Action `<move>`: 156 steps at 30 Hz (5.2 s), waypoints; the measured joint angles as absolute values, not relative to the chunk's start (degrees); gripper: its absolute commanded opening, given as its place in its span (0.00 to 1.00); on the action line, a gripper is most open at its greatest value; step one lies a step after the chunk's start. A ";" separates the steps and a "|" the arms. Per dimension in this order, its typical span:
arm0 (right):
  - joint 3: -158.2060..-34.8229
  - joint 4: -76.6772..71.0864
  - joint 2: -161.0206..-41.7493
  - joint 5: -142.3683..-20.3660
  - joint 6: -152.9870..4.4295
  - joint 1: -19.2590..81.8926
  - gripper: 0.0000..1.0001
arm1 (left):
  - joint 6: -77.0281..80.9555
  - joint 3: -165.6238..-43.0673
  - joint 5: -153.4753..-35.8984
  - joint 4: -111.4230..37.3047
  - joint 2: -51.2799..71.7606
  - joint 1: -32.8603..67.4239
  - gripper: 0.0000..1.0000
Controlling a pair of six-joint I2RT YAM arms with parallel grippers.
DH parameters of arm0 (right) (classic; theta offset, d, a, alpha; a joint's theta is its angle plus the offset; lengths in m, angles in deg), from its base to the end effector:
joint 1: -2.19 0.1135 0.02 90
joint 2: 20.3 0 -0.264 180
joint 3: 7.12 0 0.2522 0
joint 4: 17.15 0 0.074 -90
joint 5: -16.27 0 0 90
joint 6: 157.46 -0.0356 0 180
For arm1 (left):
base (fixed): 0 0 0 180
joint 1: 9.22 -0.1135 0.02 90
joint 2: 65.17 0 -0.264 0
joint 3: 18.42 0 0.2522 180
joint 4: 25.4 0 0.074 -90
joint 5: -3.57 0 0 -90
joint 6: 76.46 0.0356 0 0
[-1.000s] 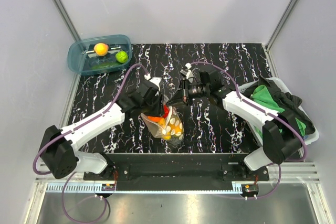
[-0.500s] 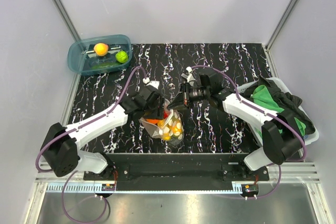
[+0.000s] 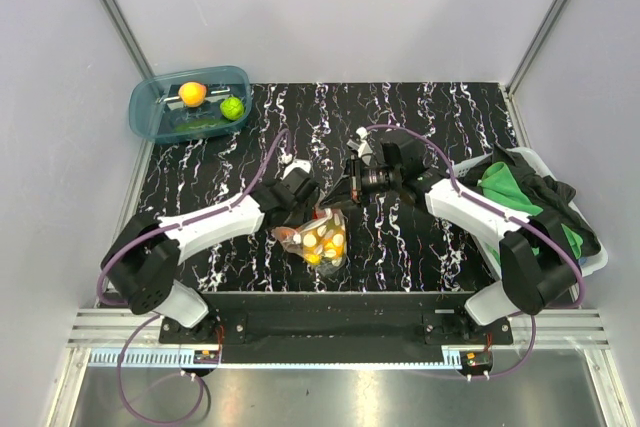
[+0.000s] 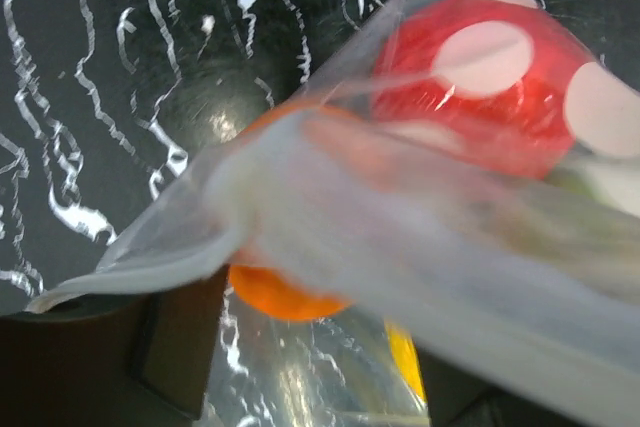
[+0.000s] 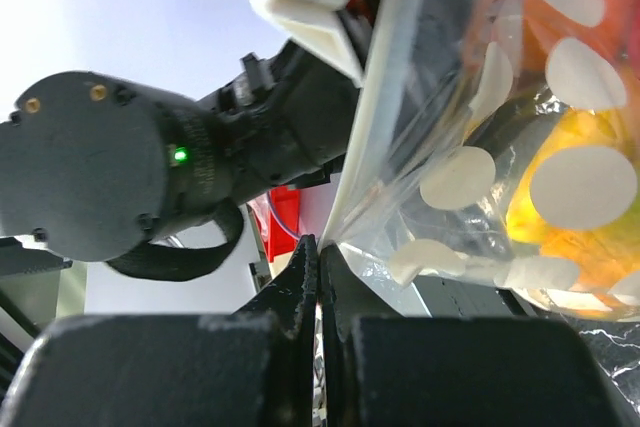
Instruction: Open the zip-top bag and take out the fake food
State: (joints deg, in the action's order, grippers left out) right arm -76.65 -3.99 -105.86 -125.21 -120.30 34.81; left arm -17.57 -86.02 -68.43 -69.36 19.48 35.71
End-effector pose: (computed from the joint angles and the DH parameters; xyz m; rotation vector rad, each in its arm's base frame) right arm 0.2595 0.1991 0.2602 -0.2392 2.4020 1.7474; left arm 0.2122 -0.1962 0.2081 0.2034 2.5476 -0.0880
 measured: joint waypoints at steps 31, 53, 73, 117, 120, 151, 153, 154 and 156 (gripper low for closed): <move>-72.74 3.92 -101.69 -122.94 -110.31 32.52 0.00 | -13.88 -83.59 -92.43 -64.33 -7.47 35.80 0.00; -68.23 7.57 -98.67 -122.22 -106.31 31.64 0.00 | -14.01 -99.00 -78.00 -54.69 4.39 13.87 0.00; -71.21 18.70 -95.94 -122.22 -96.81 29.48 0.00 | -38.55 -126.26 -91.92 -39.09 53.59 -19.72 0.81; -78.55 15.26 -102.67 -121.82 -106.88 29.59 0.00 | -28.83 -86.15 -85.50 -61.07 6.01 37.87 0.42; -78.27 14.67 -101.97 -120.82 -108.35 30.75 0.00 | -29.11 -88.03 -85.52 -61.80 9.62 37.87 0.42; -73.54 12.44 -96.36 -118.54 -110.42 31.93 0.00 | -31.43 -84.56 -85.23 -62.91 24.26 38.49 0.68; -73.13 12.40 -95.74 -118.30 -110.42 31.93 0.00 | -31.56 -84.56 -84.56 -62.58 25.55 38.75 0.65; -73.00 12.36 -95.55 -118.26 -110.40 31.93 0.00 | -31.54 -84.58 -84.34 -62.30 26.25 38.81 0.63; -72.80 12.34 -95.28 -118.17 -110.40 31.93 0.00 | -31.51 -85.04 -84.16 -62.17 27.87 38.90 0.49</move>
State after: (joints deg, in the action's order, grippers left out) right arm -72.80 12.34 -95.28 -118.17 -110.40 31.93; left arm -31.51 -85.04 -84.16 -62.17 27.87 38.90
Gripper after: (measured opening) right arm 0.009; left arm 0.646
